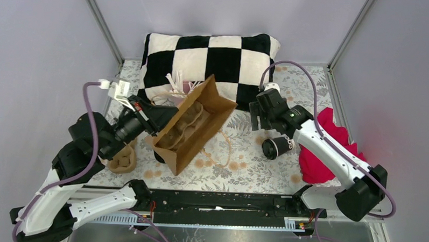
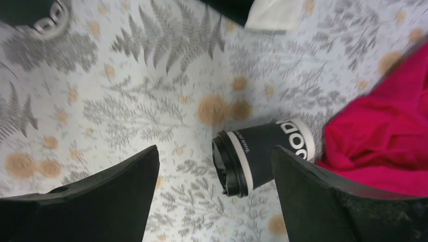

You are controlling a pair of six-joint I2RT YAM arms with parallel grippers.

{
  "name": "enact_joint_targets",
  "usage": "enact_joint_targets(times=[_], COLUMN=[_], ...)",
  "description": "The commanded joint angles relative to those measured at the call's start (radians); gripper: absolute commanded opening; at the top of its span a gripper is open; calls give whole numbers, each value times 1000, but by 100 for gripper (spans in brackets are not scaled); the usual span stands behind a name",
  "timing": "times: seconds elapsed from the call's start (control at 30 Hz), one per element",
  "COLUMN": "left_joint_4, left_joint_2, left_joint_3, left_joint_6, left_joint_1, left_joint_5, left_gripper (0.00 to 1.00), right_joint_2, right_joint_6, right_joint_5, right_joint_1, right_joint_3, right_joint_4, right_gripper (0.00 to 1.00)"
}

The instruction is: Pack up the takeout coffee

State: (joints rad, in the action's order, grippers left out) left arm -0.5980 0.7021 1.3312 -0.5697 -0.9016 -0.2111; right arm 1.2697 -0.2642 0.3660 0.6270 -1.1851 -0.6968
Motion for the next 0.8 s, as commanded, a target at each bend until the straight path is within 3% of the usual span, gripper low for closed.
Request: enact_joint_targets(times=[0.0,0.13,0.27,0.4,0.77], left_joint_4=[102,109,109,128,150], left_joint_2=[-4,2,7,5,0], left_joint_3=[-40,-39,-39,-54,-66], left_joint_6=[53,84,103,112,122], left_joint_1=[1,2,1,1,2], left_joint_5=[187,248,282,354,404], left_gripper=[0,0,0,0,0], right_joint_2=[68,73,67,70,49], right_joint_6=[-87,-124,-169,-210,-230], right_joint_5=[-48,-69,-53,33,-2], right_joint_1=[43,54,54,51,-7], right_joint_3=[-22,12,42,89,219], right_joint_4=[-187,-296,-372,-392,-179], right_gripper=[91,91,79,81,77])
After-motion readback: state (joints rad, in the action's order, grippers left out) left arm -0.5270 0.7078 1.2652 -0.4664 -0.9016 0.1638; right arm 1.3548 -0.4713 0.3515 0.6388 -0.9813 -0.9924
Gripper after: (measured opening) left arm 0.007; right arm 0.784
